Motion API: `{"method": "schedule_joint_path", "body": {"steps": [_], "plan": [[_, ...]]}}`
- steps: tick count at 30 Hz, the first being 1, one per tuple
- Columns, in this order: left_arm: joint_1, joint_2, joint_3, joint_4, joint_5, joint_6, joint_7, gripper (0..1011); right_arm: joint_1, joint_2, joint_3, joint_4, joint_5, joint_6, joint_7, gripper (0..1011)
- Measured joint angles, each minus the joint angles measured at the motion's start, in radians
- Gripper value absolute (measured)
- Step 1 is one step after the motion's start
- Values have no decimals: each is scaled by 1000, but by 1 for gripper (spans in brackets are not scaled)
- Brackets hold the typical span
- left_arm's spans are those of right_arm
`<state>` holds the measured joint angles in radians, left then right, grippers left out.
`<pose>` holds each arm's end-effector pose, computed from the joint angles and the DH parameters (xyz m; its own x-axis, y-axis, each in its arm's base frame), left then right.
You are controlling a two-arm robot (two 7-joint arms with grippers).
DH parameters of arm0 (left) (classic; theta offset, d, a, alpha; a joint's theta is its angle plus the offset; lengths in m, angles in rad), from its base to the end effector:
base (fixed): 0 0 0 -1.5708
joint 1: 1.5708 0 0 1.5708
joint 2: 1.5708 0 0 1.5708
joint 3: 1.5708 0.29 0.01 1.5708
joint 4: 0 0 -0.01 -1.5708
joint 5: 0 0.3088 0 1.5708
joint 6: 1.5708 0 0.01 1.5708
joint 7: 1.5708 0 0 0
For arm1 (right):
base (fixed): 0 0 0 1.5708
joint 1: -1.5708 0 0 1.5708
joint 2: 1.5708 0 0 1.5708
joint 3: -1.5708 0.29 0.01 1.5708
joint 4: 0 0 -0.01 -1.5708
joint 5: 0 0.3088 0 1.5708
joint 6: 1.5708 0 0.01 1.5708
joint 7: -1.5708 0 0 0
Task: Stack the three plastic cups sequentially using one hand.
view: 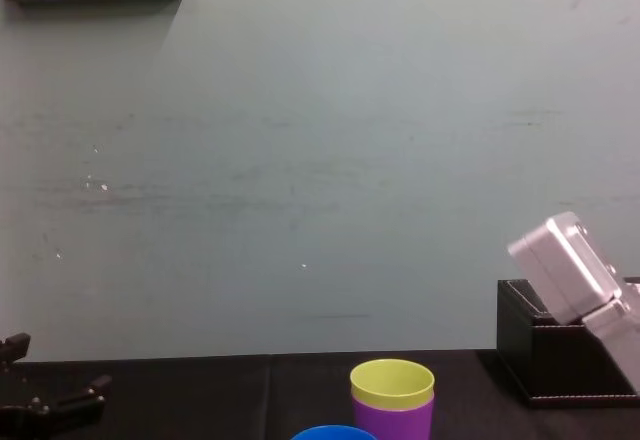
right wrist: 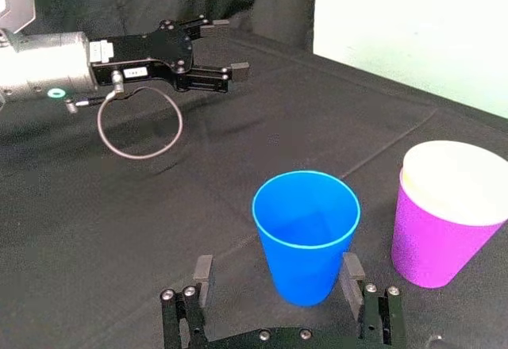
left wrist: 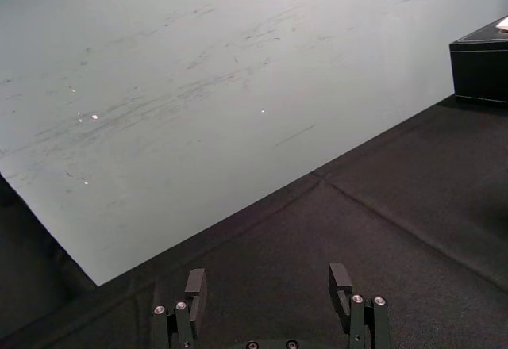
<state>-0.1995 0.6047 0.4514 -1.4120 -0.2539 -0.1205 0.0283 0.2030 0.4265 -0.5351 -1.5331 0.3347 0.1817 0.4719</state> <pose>0.3581 0.0827 -0.3023 0.2923 0.8803 0.3738 -0.9553 0.2873 0.0703 0.3476 0.0229 -0.2909 0.8024 -0.5968 0.0083 0.5750 0.7692 -0.2786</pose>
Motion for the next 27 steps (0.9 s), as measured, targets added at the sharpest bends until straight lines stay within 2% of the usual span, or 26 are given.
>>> {"method": "schedule_joint_path", "body": {"steps": [12,27], "plan": [[0,0,0,0,0,0,0,1010,26,-23,-3,45,-2,-16,9,1003],[0,0,0,0,0,0,0,1010,38,-39,-11,68,2,-17,14,1003]]}}
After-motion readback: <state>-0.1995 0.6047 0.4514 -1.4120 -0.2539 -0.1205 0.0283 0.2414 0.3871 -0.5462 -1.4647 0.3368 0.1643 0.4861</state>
